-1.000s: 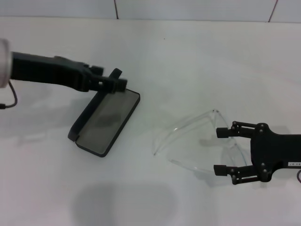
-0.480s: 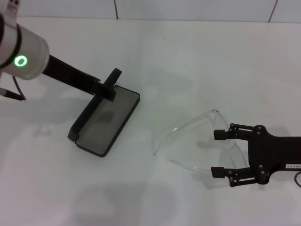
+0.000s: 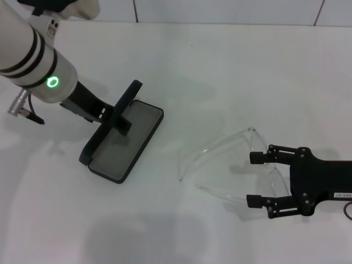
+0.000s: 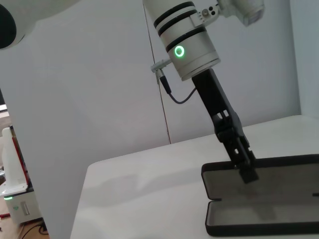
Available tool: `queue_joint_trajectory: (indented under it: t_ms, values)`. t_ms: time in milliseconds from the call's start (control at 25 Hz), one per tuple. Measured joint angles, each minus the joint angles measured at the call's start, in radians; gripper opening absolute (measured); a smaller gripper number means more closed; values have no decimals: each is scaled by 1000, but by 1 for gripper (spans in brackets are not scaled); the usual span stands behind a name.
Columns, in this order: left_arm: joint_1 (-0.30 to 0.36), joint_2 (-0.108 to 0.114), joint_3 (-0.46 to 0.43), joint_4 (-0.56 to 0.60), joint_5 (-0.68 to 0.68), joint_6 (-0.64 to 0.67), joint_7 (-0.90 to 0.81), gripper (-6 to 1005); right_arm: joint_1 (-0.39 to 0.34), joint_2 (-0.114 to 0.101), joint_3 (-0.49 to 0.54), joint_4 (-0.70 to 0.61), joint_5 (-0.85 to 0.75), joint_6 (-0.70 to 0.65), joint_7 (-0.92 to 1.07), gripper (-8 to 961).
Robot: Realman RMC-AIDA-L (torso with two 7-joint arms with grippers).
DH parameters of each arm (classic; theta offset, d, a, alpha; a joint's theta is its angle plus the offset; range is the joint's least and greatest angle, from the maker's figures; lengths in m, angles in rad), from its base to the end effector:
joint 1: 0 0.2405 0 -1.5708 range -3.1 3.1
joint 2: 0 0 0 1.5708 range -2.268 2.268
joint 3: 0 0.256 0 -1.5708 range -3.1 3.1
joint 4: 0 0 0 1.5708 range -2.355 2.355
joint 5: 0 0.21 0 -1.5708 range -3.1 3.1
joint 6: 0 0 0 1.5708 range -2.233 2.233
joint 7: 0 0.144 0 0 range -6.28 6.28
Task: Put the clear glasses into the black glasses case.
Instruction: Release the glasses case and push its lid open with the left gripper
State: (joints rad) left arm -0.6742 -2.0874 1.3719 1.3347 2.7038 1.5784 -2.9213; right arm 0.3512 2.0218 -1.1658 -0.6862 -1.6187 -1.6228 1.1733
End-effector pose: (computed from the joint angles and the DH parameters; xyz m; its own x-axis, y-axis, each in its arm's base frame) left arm -0.1701 0.3680 0.0049 0.5216 0.8498 -0.0764 0.6901 -0.4728 -0.5479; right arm 0.2599 0.2759 -0.0165 0.8313 -0.1640 -0.5312 -0.2258 -0.9727 -0.0531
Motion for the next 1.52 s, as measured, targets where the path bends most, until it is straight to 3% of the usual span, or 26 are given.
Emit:
queue_joint_trajectory:
  t_ms: [1240,1480,1520]
  values:
    - [2,-1,53,-27,24,-67,47,794,6,0,6,16,0,6,3,872]
    - [-4,0,68,-23,24,-68,50,583,9,0,8,32,6,8,1,872]
    - [-5,1,72,-23,24,-68,51,465,10,-1,8,35,9,9,0,872]
